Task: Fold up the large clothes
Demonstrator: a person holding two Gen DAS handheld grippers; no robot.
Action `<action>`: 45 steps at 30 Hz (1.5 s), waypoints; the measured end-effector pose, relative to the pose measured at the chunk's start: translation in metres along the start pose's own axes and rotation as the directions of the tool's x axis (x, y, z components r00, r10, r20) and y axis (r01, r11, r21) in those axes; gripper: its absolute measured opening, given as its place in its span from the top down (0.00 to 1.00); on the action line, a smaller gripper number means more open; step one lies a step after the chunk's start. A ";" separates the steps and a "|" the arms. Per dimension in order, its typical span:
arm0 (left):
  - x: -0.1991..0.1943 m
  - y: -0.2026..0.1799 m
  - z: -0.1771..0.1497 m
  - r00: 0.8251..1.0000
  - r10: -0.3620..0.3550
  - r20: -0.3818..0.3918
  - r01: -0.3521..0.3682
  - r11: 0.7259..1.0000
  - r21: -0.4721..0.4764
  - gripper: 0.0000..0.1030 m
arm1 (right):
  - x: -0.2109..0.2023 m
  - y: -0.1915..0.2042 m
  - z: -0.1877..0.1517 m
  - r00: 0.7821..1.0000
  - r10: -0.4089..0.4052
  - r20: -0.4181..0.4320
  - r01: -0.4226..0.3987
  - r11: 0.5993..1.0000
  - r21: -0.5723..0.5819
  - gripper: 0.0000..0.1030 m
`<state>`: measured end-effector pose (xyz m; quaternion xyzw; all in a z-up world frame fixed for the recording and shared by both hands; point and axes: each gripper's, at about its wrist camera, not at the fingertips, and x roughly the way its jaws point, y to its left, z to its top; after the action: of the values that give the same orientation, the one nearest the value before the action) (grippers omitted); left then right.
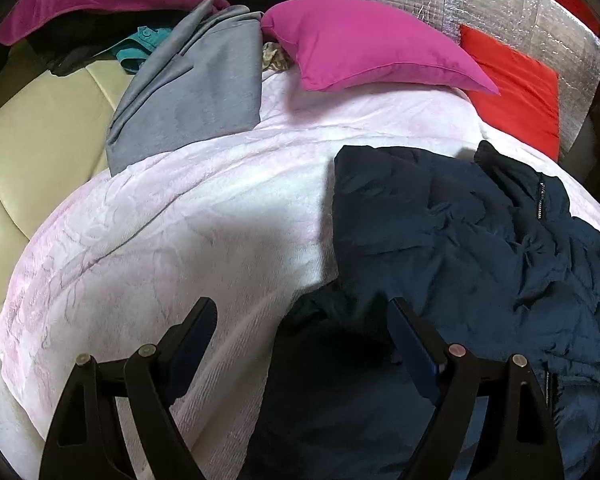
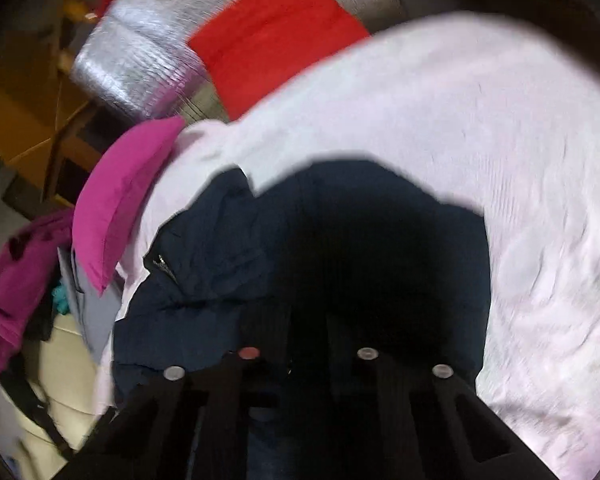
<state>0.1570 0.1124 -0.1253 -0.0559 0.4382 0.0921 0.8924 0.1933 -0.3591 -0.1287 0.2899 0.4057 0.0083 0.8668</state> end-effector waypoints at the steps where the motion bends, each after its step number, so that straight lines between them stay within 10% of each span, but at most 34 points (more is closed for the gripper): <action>1: 0.000 0.000 0.000 1.000 0.003 -0.001 -0.003 1.000 -0.002 0.16 | -0.005 0.001 0.002 0.999 0.004 0.035 -0.004 1.000 -0.001 0.86; 9: 0.014 -0.001 -0.005 0.998 0.031 -0.058 -0.030 1.000 0.009 0.16 | 0.010 -0.026 -0.009 0.999 -0.022 -0.026 0.024 0.996 0.080 0.82; 14: 0.008 0.002 -0.012 0.998 0.022 -0.056 -0.022 1.000 0.002 0.16 | -0.045 -0.031 -0.033 1.000 0.003 0.030 -0.005 0.998 0.059 0.42; 37: -0.116 0.078 -0.100 0.993 -0.077 -0.093 0.079 0.997 0.024 0.16 | -0.166 -0.071 -0.193 0.981 0.172 -0.093 -0.166 0.983 0.076 0.38; 45: -0.112 0.104 -0.110 0.940 -0.197 -0.280 0.196 0.980 -0.031 0.16 | -0.168 -0.097 -0.240 0.968 0.194 -0.159 -0.173 0.976 0.135 0.37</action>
<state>-0.0170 0.1813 -0.1054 -0.1133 0.5527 -0.0057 0.8256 -0.1110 -0.3630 -0.1815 0.3760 0.4497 0.0890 0.8053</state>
